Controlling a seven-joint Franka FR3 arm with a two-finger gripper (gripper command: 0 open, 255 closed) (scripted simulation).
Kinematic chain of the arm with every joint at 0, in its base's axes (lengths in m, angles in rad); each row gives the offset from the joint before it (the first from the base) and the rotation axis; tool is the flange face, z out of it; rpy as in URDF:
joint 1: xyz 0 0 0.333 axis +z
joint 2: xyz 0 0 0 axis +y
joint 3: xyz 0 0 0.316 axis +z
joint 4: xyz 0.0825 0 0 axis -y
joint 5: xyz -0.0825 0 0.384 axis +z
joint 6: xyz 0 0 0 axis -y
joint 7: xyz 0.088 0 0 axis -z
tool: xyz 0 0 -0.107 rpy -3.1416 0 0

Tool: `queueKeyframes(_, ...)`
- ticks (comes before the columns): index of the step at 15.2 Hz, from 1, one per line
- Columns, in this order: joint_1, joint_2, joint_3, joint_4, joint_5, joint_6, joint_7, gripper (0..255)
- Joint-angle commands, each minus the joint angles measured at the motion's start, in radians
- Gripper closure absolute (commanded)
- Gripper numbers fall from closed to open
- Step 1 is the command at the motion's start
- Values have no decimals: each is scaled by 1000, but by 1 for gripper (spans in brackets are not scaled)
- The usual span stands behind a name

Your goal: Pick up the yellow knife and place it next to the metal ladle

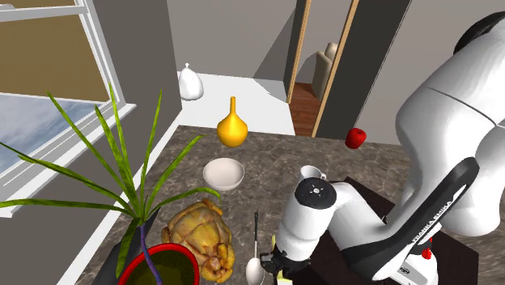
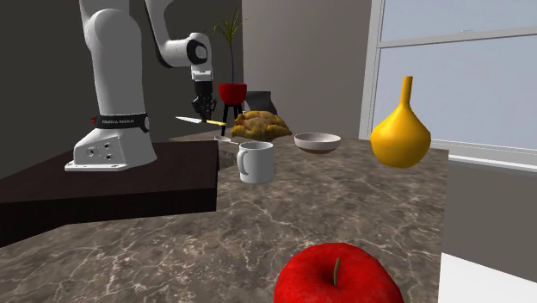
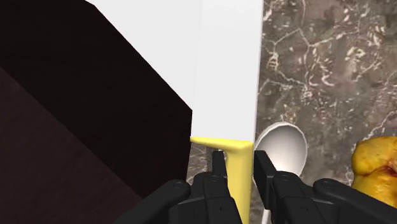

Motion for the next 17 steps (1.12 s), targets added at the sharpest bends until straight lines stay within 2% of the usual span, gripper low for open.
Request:
queueKeyframes(1,23,40,25,37,-58,-5,102,255)
queueKeyframes(5,89,124,45,134,-171,-40,284,255)
queueKeyframes(9,181,219,38,252,-271,-90,445,255)
queueKeyframes(17,251,338,-59,268,-422,-6,554,255)
